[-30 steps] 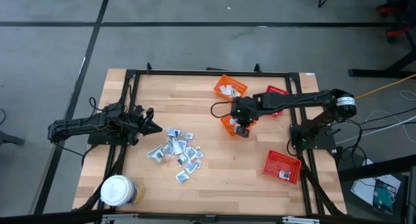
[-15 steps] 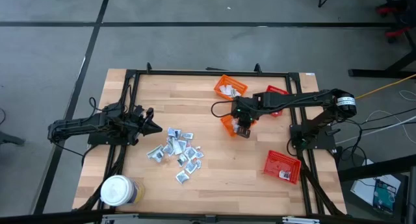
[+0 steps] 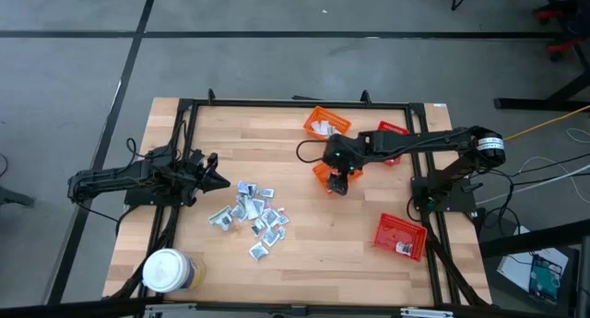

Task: Pick & Place First Aid Supplies
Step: Put the orange ointment pack into the top red bin

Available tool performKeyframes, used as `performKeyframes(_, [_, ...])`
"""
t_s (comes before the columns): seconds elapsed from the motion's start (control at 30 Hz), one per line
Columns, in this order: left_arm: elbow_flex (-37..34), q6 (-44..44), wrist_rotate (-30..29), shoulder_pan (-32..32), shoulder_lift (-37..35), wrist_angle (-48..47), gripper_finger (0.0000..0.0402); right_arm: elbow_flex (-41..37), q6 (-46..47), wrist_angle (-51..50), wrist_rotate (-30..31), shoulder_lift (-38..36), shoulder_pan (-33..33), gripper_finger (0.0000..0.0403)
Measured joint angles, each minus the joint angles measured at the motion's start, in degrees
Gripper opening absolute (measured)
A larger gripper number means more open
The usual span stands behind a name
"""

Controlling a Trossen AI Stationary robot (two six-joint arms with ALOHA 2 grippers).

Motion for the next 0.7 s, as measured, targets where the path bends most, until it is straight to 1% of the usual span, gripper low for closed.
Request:
performKeyframes(0.13, [0.02,0.0,0.0,0.0,0.0,0.0,0.0015,0.0,-0.39,5.39,-0.81,0.0,0.02,0.0259])
performKeyframes(0.3, [0.02,0.0,0.0,0.0,0.0,0.0,0.0015,0.05,-6.62,10.42,-0.8,1.21,1.53,0.0259])
performKeyframes(0.37, [0.01,0.0,0.0,-0.01,0.0,0.0,0.0016,0.88,-8.56,10.81,-0.83,2.15,2.22,0.0259])
performKeyframes(0.47, [0.0,0.0,0.0,0.0,0.0,0.0,0.0015,3.72,-14.01,10.47,-0.12,4.63,3.39,0.0259])
performKeyframes(0.57, [0.02,0.0,-0.02,0.0,0.0,0.0,0.0015,7.51,-19.97,10.44,2.69,8.02,4.49,0.0259])
performKeyframes(0.7, [0.01,0.0,-0.01,-0.01,0.0,0.0,0.0016,13.45,-24.83,10.5,3.17,13.34,4.76,0.0259])
